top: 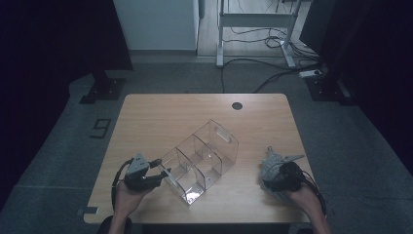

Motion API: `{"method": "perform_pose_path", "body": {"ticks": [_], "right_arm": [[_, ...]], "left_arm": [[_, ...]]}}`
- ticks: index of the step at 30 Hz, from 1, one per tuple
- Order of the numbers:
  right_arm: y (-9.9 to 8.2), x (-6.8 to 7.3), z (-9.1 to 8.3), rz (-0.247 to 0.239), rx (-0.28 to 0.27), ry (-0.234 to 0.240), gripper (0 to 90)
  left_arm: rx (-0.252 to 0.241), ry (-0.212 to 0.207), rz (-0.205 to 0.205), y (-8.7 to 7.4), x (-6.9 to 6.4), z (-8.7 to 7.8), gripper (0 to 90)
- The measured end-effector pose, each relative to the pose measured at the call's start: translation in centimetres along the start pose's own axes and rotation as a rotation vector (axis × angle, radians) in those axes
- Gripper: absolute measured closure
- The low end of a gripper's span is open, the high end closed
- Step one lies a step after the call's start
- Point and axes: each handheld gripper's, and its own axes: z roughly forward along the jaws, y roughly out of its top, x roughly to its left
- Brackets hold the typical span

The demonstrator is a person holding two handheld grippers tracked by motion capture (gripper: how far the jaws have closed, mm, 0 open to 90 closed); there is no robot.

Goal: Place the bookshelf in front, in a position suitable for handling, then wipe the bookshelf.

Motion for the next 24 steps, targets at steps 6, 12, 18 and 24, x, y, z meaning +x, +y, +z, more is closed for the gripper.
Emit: {"method": "perform_pose_path", "body": {"ticks": [6,12,18,24], "right_arm": [[-0.1,0.0,0.0,-0.011,0.001,0.005,6.4],[0.3,0.5,-0.4,0.047,0.02,-0.05,28.1],[0.4,0.8,-0.9,0.058,0.023,-0.013,52.7],[0.8,0.9,-1.4,0.034,0.026,-0.011,56.1]], "left_arm": [[0.001,0.004,-0.004,0.0,-0.1,0.0,45.2],[0.003,0.001,-0.005,0.0,-0.1,0.0,45.1],[0.008,0.002,-0.007,0.1,-0.3,0.0,45.0],[0.008,0.001,-0.009,0.1,-0.3,0.0,45.0]]}}
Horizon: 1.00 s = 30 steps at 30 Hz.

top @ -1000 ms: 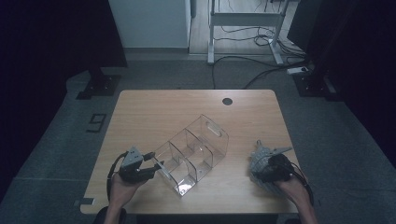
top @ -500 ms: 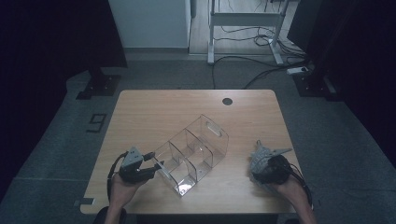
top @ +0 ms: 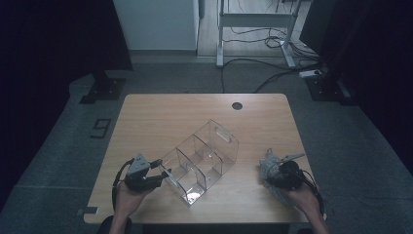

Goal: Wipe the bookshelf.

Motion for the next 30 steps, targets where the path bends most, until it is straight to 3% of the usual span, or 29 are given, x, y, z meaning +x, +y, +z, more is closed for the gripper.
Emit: {"method": "perform_pose_path", "body": {"ticks": [14,19,22,30], "right_arm": [[1.4,0.5,-2.0,0.003,-0.065,0.062,55.7],[2.1,0.9,-2.8,-0.02,-0.096,0.057,55.0],[3.1,1.4,-3.5,-0.067,-0.105,0.044,54.4],[4.9,2.4,-4.2,-0.084,-0.118,0.05,53.9]], "left_arm": [[-0.002,-0.008,-0.004,0.0,0.0,0.0,44.9],[-0.004,-0.009,-0.006,-0.1,0.0,0.1,44.9],[-0.005,-0.01,-0.007,-0.1,0.0,0.1,44.8],[-0.006,-0.013,-0.01,-0.1,0.0,0.1,44.8]]}}
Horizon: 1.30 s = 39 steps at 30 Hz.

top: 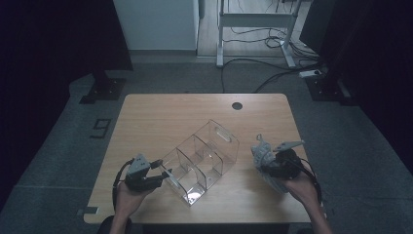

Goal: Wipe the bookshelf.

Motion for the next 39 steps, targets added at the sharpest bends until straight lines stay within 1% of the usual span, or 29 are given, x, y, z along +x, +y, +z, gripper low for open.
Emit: {"method": "perform_pose_path", "body": {"ticks": [1,4,6,7,9,10,11,12,13,14,15,16,17,18,19,20,23,24,26,27,28,32,33,34,35,36,37,39], "right_arm": [[0.6,0.1,-0.1,-0.006,0.003,-0.007,54.0],[1.4,0.4,-0.5,-0.015,-0.004,-0.004,54.2],[2.0,0.4,-0.8,-0.013,-0.021,0.013,54.5],[2.0,0.4,-0.8,-0.013,-0.021,0.013,54.5],[3.0,0.6,-1.3,-0.017,-0.033,0.031,54.5],[3.0,0.6,-1.3,-0.017,-0.033,0.031,54.5],[3.7,0.7,-1.5,-0.021,-0.043,0.04,54.5],[3.7,0.7,-1.5,-0.021,-0.043,0.04,54.5],[4.4,0.8,-1.8,-0.015,-0.056,0.056,54.5],[4.4,0.8,-1.8,-0.015,-0.056,0.056,54.5],[5.2,0.8,-2.0,-0.013,-0.067,0.073,54.5],[5.6,0.9,-2.0,-0.012,-0.072,0.081,54.5],[6.0,1.0,-2.1,-0.012,-0.08,0.082,54.5],[6.0,1.0,-2.1,-0.012,-0.08,0.082,54.5],[6.9,1.1,-2.2,-0.013,-0.094,0.086,54.5],[6.9,1.1,-2.2,-0.013,-0.094,0.086,54.5],[8.8,1.5,-2.1,-0.017,-0.101,0.093,54.5],[8.8,1.5,-2.1,-0.017,-0.101,0.093,54.5],[9.8,1.7,-2.0,-0.031,-0.103,0.091,54.5],[10.8,1.9,-1.9,-0.04,-0.107,0.096,54.6],[10.8,1.9,-1.9,-0.04,-0.107,0.096,54.6],[12.7,2.4,-1.4,-0.062,-0.103,0.1,54.8],[13.6,2.7,-0.9,-0.069,-0.094,0.095,54.8],[13.6,2.7,-0.9,-0.069,-0.094,0.095,54.8],[14.5,2.9,-0.4,-0.08,-0.088,0.088,54.8],[14.9,3.0,-0.1,-0.08,-0.085,0.089,54.8],[14.9,3.0,-0.1,-0.08,-0.085,0.089,54.8],[15.9,3.3,0.8,-0.091,-0.076,0.085,54.8]], "left_arm": [[0.0,0.001,-0.001,0.0,0.0,0.0,44.8],[0.003,-0.004,-0.002,0.0,-0.1,0.0,44.7],[0.005,-0.007,-0.003,0.1,-0.1,0.1,44.6],[0.005,-0.007,-0.003,0.1,-0.1,0.1,44.5],[0.008,-0.01,-0.005,0.1,-0.2,0.1,44.4],[0.008,-0.01,-0.005,0.1,-0.2,0.1,44.4],[0.009,-0.013,-0.007,0.1,-0.2,0.1,44.3],[0.009,-0.013,-0.007,0.1,-0.2,0.1,44.3],[0.012,-0.014,-0.008,0.1,-0.2,0.1,44.2],[0.012,-0.014,-0.008,0.1,-0.2,0.1,44.2],[0.012,-0.014,-0.009,0.1,-0.2,0.1,44.2],[0.015,-0.013,-0.007,0.1,-0.2,0.1,44.1],[0.017,-0.014,-0.006,0.2,-0.2,0.1,44.1],[0.017,-0.014,-0.006,0.2,-0.2,0.1,44.1],[0.02,-0.013,-0.006,0.2,-0.3,0.1,44.1],[0.02,-0.013,-0.006,0.2,-0.3,0.1,44.1],[0.022,-0.011,-0.006,0.2,-0.4,0.1,44.1],[0.022,-0.011,-0.006,0.2,-0.4,0.1,44.1],[0.022,-0.01,-0.006,0.2,-0.4,0.1,44.1],[0.021,-0.009,-0.006,0.2,-0.4,0.1,44.1],[0.021,-0.009,-0.006,0.2,-0.4,0.1,44.1],[0.02,-0.009,-0.007,0.2,-0.4,0.1,44.1],[0.021,-0.008,-0.006,0.2,-0.5,0.1,44.1],[0.021,-0.008,-0.006,0.2,-0.5,0.1,44.1],[0.021,-0.008,-0.006,0.2,-0.5,0.1,44.1],[0.021,-0.009,-0.006,0.2,-0.5,0.1,44.1],[0.021,-0.009,-0.006,0.2,-0.5,0.1,44.1],[0.022,-0.008,-0.007,0.2,-0.5,0.1,44.1]]}}
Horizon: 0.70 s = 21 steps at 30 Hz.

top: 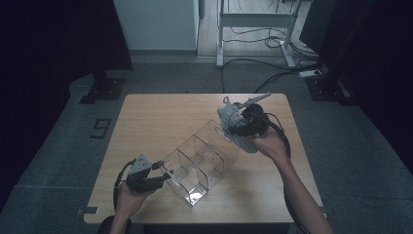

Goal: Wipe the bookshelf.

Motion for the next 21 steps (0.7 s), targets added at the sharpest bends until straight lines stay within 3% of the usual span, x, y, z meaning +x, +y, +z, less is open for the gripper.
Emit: {"method": "perform_pose_path", "body": {"ticks": [15,21], "right_arm": [[3.6,0.5,5.3,-0.041,0.041,-0.008,54.9],[4.1,0.9,8.1,-0.062,0.097,-0.034,56.9]], "left_arm": [[0.0,0.001,-0.002,0.0,0.0,0.0,44.1],[0.001,0.004,-0.002,0.0,-0.1,0.0,44.1]]}}
